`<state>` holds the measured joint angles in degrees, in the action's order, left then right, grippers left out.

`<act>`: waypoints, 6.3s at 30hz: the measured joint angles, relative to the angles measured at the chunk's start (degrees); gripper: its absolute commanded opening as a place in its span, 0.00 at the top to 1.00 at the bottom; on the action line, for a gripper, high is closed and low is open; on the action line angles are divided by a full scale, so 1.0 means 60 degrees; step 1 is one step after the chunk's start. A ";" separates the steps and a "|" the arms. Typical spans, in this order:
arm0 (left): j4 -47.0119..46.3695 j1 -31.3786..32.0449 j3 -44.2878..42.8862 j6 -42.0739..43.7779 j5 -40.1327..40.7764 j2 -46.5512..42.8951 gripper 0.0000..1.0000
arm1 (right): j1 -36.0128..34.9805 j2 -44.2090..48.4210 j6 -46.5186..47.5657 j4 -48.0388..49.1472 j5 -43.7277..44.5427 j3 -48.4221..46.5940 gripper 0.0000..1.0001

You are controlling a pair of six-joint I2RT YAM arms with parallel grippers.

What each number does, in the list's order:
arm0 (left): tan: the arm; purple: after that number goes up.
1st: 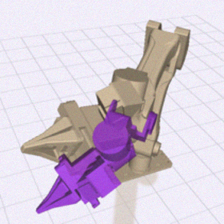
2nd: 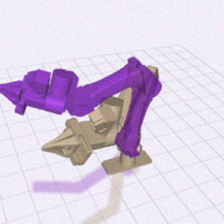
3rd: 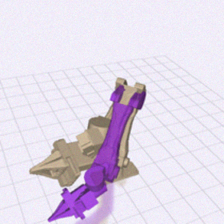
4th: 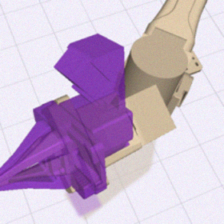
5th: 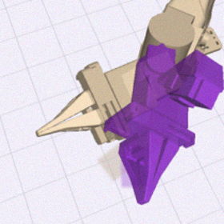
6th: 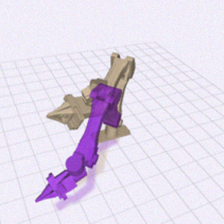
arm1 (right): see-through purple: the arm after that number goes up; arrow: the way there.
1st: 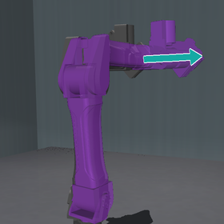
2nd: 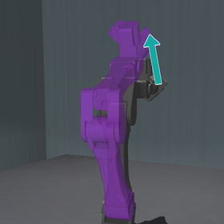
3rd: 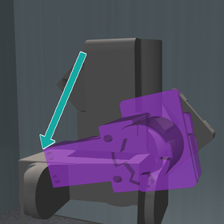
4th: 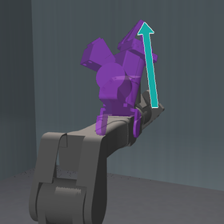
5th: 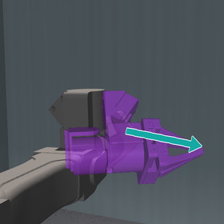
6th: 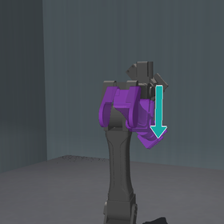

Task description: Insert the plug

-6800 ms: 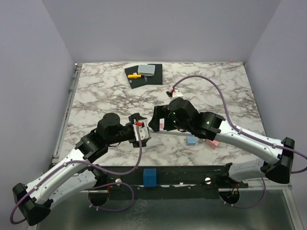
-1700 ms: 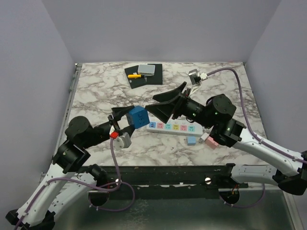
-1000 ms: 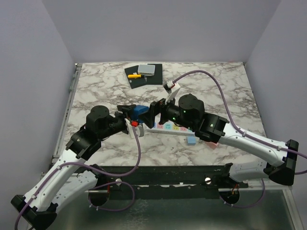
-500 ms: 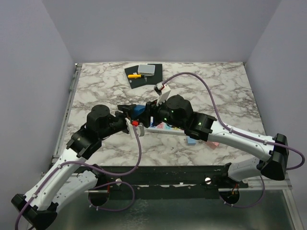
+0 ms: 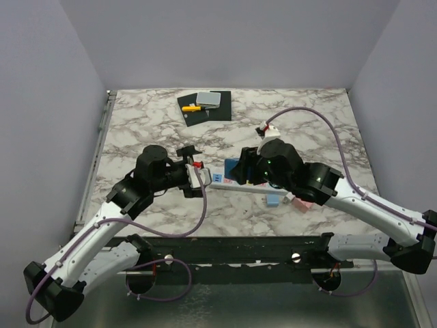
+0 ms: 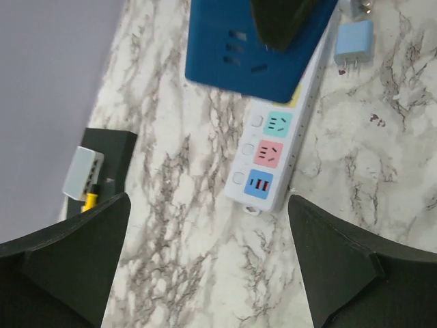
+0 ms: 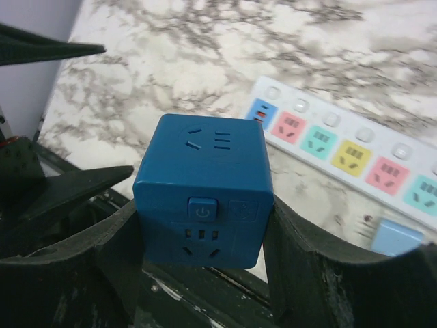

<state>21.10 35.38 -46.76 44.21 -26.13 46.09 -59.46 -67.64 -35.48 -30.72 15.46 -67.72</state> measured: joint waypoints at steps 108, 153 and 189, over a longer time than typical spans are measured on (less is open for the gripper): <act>0.2320 -0.3636 -0.4149 -0.4892 0.4656 0.8306 0.01 | 0.1392 -0.6207 -0.0605 -0.4229 -0.1410 -0.3330 0.99; 0.2280 -0.3705 -0.4040 -0.4597 0.4801 0.8018 0.01 | 0.1031 -0.6451 -0.1115 -0.4022 -0.0834 -0.3311 0.99; 0.2280 -0.3814 -0.4044 -0.4535 0.4830 0.7657 0.01 | 0.1239 -0.7165 -0.0801 -0.2728 0.0011 -0.3155 0.99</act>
<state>34.79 12.49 -71.02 16.99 2.85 92.03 -52.03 -110.63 -40.29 -47.09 15.53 -86.65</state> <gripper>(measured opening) 0.988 0.625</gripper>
